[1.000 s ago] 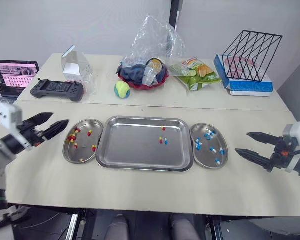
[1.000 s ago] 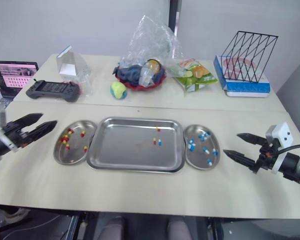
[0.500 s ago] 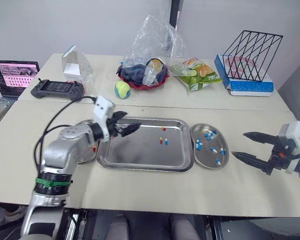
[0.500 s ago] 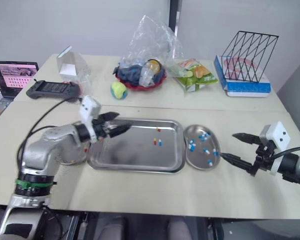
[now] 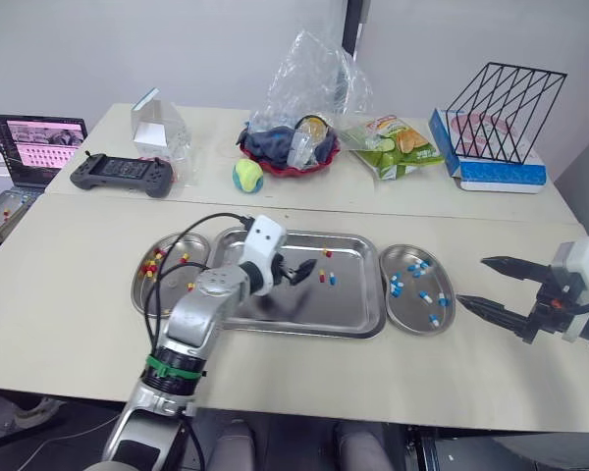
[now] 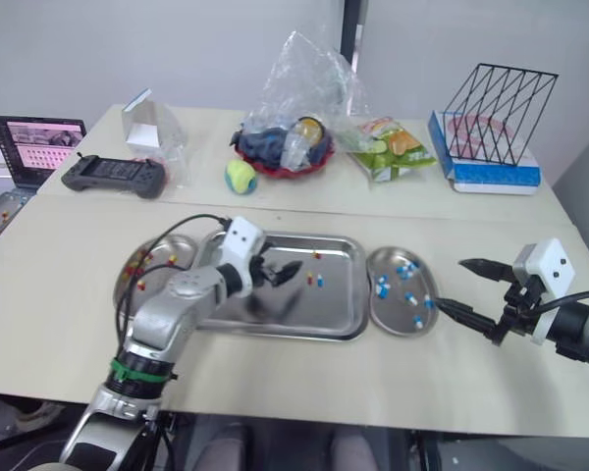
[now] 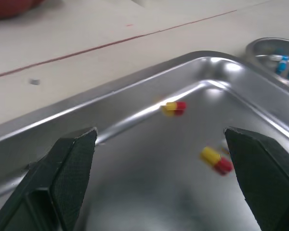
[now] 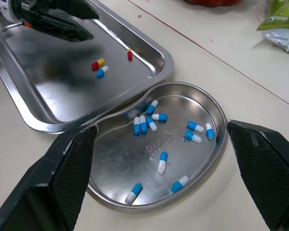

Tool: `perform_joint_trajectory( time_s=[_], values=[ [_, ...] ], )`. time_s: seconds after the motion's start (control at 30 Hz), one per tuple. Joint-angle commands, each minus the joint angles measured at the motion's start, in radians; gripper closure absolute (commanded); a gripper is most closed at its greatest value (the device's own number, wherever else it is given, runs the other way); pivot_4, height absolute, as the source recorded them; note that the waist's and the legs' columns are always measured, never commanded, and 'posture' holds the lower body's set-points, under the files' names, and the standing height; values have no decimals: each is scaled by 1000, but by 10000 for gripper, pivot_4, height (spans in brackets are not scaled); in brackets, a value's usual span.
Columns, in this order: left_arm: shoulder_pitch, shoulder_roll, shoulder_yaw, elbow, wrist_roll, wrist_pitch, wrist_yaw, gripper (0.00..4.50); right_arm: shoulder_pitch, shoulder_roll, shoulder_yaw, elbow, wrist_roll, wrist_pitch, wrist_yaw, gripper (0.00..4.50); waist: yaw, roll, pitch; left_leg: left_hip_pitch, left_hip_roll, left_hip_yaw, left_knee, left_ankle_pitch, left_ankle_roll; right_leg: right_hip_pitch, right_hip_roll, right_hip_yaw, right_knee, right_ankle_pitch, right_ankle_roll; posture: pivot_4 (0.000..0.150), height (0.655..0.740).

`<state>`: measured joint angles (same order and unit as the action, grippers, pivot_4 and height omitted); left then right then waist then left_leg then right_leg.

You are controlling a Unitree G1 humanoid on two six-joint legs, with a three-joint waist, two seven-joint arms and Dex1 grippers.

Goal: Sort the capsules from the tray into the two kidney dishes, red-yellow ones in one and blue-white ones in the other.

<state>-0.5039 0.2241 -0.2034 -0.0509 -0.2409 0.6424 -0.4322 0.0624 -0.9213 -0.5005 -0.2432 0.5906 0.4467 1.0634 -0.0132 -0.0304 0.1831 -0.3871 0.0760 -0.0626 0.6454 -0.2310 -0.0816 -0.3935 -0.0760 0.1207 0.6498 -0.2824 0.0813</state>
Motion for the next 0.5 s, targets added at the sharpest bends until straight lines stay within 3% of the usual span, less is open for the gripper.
perform_joint_trajectory(
  time_s=[0.03, 0.5],
  values=[
    [8, 5, 4, -39, 12, 6, 0, 733, 7, -14, -45, -14, -3, -14, -5, 0, -1, 0, 0, 1, 0, -1, 0, 0, 0, 1, 0, 0, -1, 0, 0, 1500, 7289],
    [7, -55, -53, -35, 71, 18, 31, 733, -1, -14, -39, -10, -23, -24, -11, 0, 0, 0, 0, 2, -1, -2, 0, 0, 0, 4, 0, 0, -2, 0, 1, 1500, 7289]
  ],
)
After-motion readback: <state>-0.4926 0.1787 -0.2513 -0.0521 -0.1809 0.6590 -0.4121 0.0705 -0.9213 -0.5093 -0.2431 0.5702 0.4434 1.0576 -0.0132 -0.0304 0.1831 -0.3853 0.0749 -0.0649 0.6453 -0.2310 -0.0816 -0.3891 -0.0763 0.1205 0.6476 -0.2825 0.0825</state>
